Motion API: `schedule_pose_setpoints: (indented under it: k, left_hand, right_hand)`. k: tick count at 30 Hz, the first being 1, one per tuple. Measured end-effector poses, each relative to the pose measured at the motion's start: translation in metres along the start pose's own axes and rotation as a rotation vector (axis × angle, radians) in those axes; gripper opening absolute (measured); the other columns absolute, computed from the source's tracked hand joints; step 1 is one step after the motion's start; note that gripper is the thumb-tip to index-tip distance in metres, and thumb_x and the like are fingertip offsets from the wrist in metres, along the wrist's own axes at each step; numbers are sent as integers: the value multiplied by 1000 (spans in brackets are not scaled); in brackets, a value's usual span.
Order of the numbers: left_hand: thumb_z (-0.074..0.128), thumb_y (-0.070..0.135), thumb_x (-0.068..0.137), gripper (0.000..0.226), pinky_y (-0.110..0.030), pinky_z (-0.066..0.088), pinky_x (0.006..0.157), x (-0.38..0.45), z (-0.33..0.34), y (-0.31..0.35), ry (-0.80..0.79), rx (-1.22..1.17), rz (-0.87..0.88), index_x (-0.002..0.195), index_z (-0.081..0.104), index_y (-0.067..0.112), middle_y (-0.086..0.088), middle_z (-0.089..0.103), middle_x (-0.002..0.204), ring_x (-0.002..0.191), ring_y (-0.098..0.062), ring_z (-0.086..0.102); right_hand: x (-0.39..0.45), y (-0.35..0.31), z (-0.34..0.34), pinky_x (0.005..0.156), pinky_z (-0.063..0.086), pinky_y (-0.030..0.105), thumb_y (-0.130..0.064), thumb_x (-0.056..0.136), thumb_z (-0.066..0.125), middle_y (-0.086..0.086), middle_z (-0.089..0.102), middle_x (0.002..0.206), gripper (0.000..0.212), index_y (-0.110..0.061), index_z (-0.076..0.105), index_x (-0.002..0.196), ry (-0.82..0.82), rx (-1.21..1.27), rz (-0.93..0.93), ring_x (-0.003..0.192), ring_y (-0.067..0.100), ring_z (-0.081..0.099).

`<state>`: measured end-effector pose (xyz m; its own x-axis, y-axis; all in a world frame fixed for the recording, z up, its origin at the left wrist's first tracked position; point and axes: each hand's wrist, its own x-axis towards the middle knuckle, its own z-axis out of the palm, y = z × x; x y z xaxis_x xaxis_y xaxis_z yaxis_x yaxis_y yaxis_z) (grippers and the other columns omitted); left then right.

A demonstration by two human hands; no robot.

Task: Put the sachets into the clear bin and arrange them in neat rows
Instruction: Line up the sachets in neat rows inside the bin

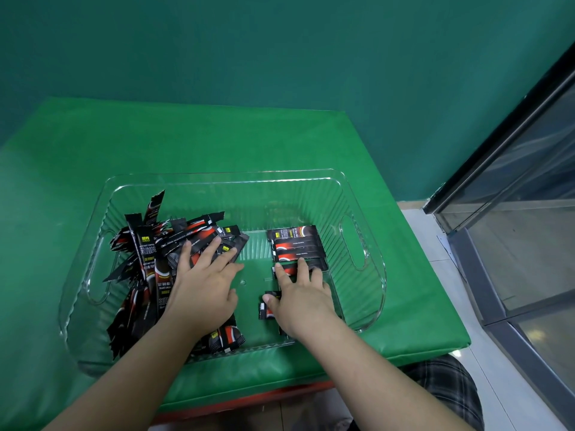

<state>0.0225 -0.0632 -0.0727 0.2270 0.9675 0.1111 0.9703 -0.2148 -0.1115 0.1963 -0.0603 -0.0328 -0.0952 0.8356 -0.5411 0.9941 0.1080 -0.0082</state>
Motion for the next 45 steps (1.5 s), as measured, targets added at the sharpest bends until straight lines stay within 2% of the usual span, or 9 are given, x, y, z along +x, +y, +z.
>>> schedule_pose_setpoints:
  k: [8, 12, 17, 24, 29, 31, 34, 38, 45]
  left_hand:
    - [71, 32, 63, 47, -47, -17, 110, 0, 1, 0, -17, -21, -17, 111, 70, 28, 2, 62, 129, 131, -25, 47]
    - [71, 31, 65, 46, -46, -20, 110, 0, 0, 0, -38, -40, -20, 111, 70, 27, 2, 61, 130, 132, -25, 45]
    - [60, 32, 76, 47, -45, -29, 105, -1, -8, 1, -85, -52, -33, 122, 63, 29, 4, 50, 141, 141, -22, 31]
    - [47, 32, 90, 51, -43, -40, 94, 0, -11, 4, -52, -129, -38, 141, 43, 31, 8, 24, 156, 148, -17, 0]
    - [43, 33, 92, 52, -43, -41, 92, 1, -11, 4, -67, -146, -38, 143, 38, 32, 9, 19, 158, 147, -16, -5]
    - [42, 33, 92, 52, -43, -41, 91, 0, -11, 4, -64, -152, -36, 143, 38, 32, 9, 18, 158, 147, -16, -6]
    - [43, 32, 91, 52, -43, -42, 91, 1, -11, 4, -60, -165, -35, 143, 39, 32, 9, 19, 158, 147, -16, -5]
    - [52, 31, 86, 49, -43, -38, 98, -1, -10, 2, -38, -148, -25, 135, 51, 30, 7, 34, 152, 147, -18, 10]
    - [63, 30, 75, 47, -44, -30, 106, 0, -7, 1, -71, -104, -3, 122, 64, 29, 4, 51, 141, 141, -22, 30]
  right_hand:
    - [-6, 5, -1, 114, 16, 46, -54, 98, 25, 6, -11, 158, 62, -35, -1, 150, 104, 70, -73, 143, 31, 0]
    - [-20, 21, -6, 111, 25, 44, -45, 98, 37, 4, 19, 153, 51, -33, 26, 147, 210, 65, -279, 136, 25, 18]
    - [-16, 28, -7, 99, 40, 37, -28, 92, 57, 5, 54, 124, 36, -18, 56, 127, 288, 43, -372, 116, 22, 41]
    - [-4, 30, -4, 94, 45, 37, -12, 89, 59, 6, 60, 118, 31, -17, 61, 120, 307, 47, -351, 110, 24, 50]
    - [-3, 36, -1, 91, 47, 35, 9, 81, 56, 5, 60, 118, 48, -20, 61, 120, 331, 96, -329, 111, 23, 51]
    - [-2, 41, 1, 90, 48, 33, 11, 81, 55, 5, 60, 117, 50, -19, 62, 119, 338, 113, -309, 110, 22, 52]
    - [-1, 45, 0, 95, 47, 36, -6, 87, 62, 6, 60, 117, 35, -18, 62, 119, 308, 131, -304, 111, 22, 52]
    - [0, 46, -1, 96, 45, 35, -19, 85, 67, 6, 59, 119, 37, -17, 60, 122, 271, 117, -328, 113, 22, 50]
    - [0, 46, 3, 91, 47, 30, 13, 73, 59, 6, 56, 116, 55, -15, 60, 121, 413, 70, -246, 106, 21, 48]
